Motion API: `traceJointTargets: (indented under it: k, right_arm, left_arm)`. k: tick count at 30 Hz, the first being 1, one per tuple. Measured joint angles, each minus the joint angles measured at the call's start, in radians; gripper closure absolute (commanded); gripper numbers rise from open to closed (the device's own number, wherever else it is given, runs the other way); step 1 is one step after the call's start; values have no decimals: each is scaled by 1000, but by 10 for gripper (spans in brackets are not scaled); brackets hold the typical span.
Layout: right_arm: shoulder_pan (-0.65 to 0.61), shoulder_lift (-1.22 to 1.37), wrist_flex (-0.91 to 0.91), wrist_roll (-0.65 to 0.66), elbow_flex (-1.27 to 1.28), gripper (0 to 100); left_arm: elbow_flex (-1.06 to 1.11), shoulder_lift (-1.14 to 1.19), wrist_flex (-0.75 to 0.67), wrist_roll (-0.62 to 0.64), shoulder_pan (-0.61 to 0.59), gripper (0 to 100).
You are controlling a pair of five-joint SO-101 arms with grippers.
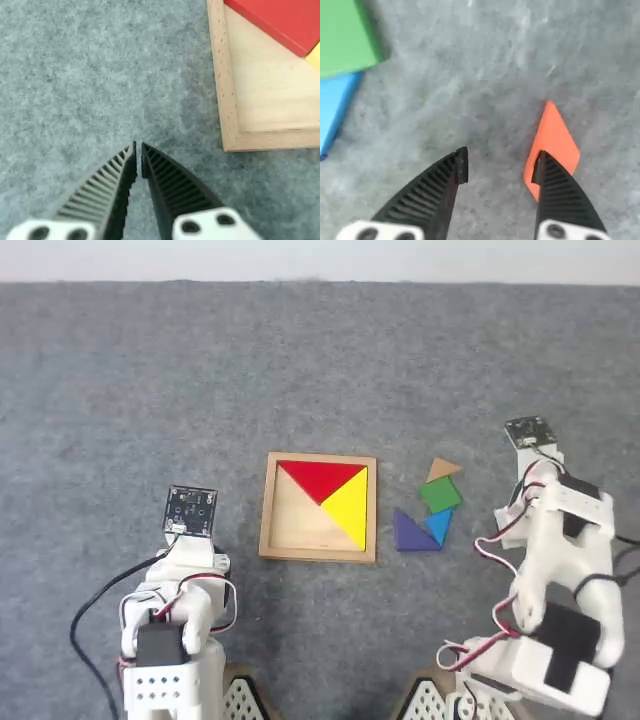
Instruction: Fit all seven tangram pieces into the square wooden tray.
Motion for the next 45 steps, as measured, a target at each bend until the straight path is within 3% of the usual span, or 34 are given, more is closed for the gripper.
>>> traceJointTargets:
  k: [14, 25, 35, 45]
  right_arm:
    - [157, 100, -97, 48, -80, 786]
    - [192, -118, 89, 48, -75, 786]
    - [295, 25, 32, 26, -75, 786]
    - [235, 123, -11, 18, -84, 786]
  left_arm:
    - [0, 0, 0, 0, 0, 979]
    - [0, 0, 0, 0, 0, 979]
    - [0, 0, 0, 0, 0, 979]
    - [0, 0, 0, 0, 0, 979]
